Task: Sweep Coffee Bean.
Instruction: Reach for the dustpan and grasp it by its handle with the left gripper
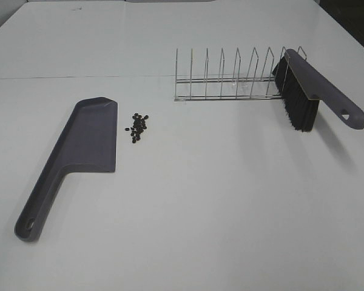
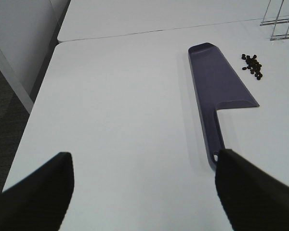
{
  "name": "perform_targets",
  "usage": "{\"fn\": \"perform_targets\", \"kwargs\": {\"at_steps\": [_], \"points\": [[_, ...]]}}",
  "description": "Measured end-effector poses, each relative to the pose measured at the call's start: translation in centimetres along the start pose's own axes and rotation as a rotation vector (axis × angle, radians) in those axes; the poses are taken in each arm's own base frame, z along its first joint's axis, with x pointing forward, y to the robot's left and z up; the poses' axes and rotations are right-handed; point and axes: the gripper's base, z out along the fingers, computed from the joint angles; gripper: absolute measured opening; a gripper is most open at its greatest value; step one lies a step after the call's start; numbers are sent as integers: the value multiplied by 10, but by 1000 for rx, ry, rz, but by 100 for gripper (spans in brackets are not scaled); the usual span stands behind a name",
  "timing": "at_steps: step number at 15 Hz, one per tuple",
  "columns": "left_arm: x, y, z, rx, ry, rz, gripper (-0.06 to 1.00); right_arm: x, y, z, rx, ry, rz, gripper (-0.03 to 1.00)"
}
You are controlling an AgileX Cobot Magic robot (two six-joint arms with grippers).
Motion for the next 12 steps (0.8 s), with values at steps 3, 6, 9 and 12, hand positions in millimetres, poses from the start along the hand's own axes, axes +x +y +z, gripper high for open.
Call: {"fn": "perform_targets", "kwargs": {"at_steps": [3,6,9,12], "points": [[0,0,0,0,0,0,74,0,0,0,0,0,0,80],[0,0,0,0,0,0,74,0,0,0,0,0,0,80],[0,0,0,0,0,0,74,0,0,0,0,0,0,80],[0,0,0,0,0,0,74,0,0,0,0,0,0,80]]}}
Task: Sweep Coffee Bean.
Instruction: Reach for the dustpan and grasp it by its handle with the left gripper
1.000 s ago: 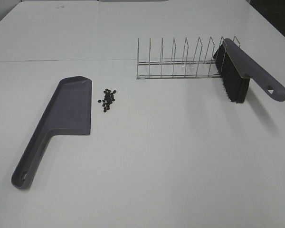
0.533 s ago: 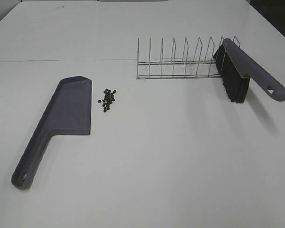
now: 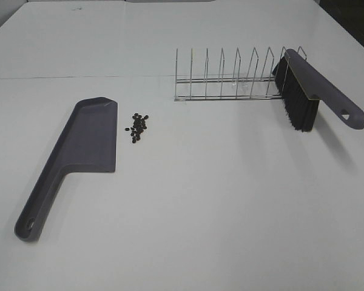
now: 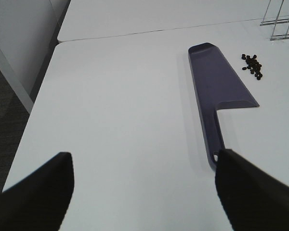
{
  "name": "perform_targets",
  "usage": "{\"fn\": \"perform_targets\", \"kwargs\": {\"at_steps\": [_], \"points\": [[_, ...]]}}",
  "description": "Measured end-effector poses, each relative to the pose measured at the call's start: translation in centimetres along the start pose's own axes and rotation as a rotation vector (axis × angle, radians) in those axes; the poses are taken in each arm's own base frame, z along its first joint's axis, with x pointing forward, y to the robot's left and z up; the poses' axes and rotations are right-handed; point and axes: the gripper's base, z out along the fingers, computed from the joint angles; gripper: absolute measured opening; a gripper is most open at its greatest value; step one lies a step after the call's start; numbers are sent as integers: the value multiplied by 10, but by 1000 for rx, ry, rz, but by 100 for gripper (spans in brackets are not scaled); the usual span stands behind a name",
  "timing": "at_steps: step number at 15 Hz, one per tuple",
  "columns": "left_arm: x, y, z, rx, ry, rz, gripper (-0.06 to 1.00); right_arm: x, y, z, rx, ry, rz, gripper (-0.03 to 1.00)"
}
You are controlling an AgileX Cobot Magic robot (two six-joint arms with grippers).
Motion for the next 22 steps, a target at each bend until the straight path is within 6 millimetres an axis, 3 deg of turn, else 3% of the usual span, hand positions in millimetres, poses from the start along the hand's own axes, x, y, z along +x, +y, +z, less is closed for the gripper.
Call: {"fn": "perform_targets", "kwargs": {"at_steps": [22], "points": [[0,0,0,0,0,0,74,0,0,0,0,0,0,80]]}}
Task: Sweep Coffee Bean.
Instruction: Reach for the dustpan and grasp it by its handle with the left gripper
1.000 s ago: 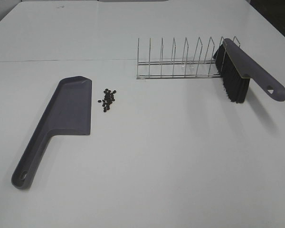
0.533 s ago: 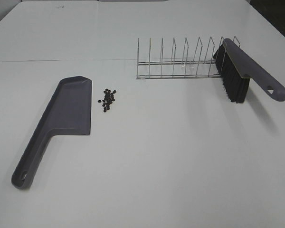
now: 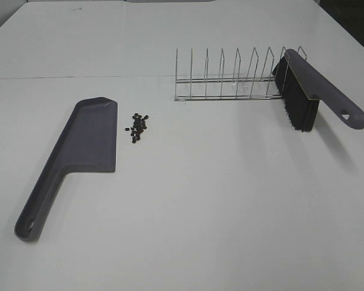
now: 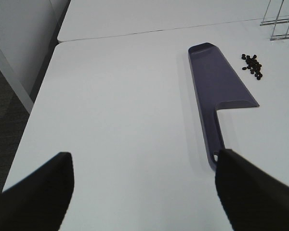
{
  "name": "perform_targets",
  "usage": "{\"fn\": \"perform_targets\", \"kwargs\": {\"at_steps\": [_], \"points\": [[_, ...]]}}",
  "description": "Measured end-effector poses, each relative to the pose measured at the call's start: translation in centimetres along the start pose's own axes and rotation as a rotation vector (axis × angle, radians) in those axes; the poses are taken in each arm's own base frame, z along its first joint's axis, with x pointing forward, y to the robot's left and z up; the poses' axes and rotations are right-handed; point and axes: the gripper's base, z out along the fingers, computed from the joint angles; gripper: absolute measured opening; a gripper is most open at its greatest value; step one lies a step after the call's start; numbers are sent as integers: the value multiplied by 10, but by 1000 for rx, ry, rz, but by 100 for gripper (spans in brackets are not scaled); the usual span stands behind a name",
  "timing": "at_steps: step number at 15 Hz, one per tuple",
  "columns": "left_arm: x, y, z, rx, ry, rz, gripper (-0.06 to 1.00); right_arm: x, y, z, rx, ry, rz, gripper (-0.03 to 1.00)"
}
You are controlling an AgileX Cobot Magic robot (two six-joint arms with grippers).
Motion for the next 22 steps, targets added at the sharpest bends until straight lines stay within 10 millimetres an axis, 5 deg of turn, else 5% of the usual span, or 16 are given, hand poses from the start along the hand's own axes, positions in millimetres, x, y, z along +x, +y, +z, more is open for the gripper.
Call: {"fn": "perform_targets", "kwargs": {"at_steps": [10,13,16,22], "points": [[0,0,0,0,-2,0,74,0,0,0,0,0,0,80],[-16,0,5,1,-20,-3,74,0,0,0,0,0,0,80],[-42,-1,39,7,32,4,74,0,0,0,0,0,0,80],[-92,-9,141,53,259,-37,74,0,0,0,0,0,0,80]]}}
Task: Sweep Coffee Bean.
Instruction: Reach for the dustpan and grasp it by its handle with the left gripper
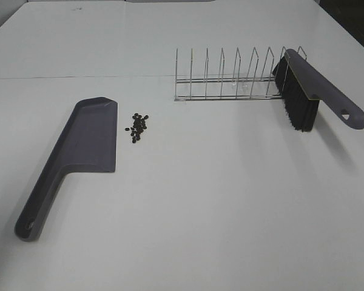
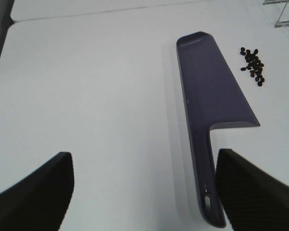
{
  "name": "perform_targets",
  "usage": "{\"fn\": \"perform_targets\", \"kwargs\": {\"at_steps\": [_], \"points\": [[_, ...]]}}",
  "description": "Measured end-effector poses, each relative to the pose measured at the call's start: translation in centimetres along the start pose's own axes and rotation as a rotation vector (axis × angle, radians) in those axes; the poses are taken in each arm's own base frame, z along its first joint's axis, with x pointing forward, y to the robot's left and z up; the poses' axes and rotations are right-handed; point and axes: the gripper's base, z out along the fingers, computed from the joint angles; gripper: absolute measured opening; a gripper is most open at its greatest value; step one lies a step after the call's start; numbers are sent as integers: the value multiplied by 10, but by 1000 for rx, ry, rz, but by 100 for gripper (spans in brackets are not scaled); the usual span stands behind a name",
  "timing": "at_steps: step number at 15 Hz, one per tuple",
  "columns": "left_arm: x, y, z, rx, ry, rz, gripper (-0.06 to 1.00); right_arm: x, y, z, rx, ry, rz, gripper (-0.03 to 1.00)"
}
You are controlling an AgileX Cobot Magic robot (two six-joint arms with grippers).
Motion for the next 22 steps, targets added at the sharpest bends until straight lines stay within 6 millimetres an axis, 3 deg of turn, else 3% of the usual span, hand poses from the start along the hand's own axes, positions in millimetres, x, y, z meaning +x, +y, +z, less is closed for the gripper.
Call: {"fn": "perform_targets", "kwargs": {"at_steps": [2,3,4,8,10,17,22], "points": [[-24,-2,33,21,100,-35,74,0,0,0,0,0,0,80],[-45,-6,64,52,190,-88,74,0,0,0,0,0,0,80],[-53,-8,79,65,233,-111,74,0,0,0,0,0,0,80],[-70,-13,118,96,343,-151,74,0,0,0,0,0,0,80],[-64,-23,141,113,441,-128,74,0,0,0,0,0,0,80],[-5,-69,208,87,785,-118,74,0,0,0,0,0,0,80],[11,-68,229,54,827,-103,74,0,0,0,0,0,0,80]]}}
